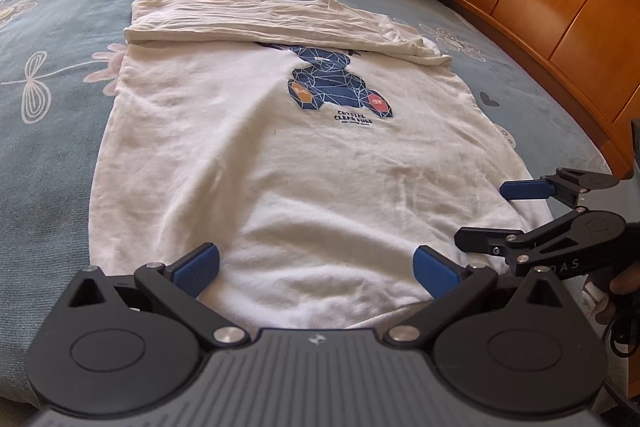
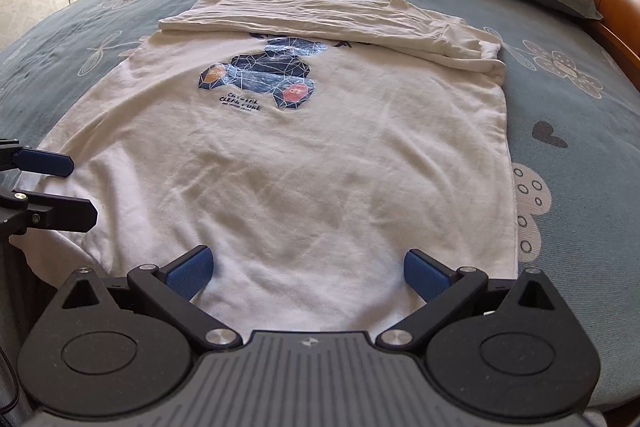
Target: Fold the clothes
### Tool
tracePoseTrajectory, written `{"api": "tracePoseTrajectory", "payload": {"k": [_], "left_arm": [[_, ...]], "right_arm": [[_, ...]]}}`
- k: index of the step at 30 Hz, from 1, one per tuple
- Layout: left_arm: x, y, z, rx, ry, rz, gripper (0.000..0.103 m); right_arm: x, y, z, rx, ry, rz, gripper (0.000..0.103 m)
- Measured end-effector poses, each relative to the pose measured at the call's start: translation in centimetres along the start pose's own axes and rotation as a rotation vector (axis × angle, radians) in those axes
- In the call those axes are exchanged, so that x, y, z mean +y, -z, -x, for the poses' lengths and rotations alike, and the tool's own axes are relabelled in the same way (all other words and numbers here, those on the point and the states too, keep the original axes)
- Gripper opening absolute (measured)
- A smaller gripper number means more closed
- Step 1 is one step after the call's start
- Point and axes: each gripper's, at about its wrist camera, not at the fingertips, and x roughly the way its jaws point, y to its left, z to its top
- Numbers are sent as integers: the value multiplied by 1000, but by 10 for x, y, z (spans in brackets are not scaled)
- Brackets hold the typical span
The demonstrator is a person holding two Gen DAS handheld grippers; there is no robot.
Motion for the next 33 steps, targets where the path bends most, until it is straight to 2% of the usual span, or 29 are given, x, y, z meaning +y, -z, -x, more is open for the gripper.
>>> {"api": "tracePoseTrajectory", "payload": {"k": [2,4,8,12,14,17,22,27,33], "left_arm": [[-2,-2,1,6,-6,-19,102],[-6,-4,3,1,-20,-81,102],[-16,-8,1,11,-67,-227,102],[-19,-6,-12,70,-73,-265,102],[-19,2,-11,63,-76,-265,102],[-16,4,-6,74,-75,-257,102],[-22,6,1,80,-95,-286,102],[-36,6,3,82,-88,-366,102],[-50,7,9,67,-100,-434,102]], "right_arm": [[-7,5,6,6,-5,-5,103],[-11,9,14,16,-8,7,103],[-10,13,34,-9,30,124,103],[-4,9,36,-35,78,214,103],[1,10,30,-16,74,238,103],[0,17,28,-16,66,232,103],[-15,18,28,-3,36,124,103],[1,17,36,-27,46,244,103],[13,16,43,-46,41,314,103]]}}
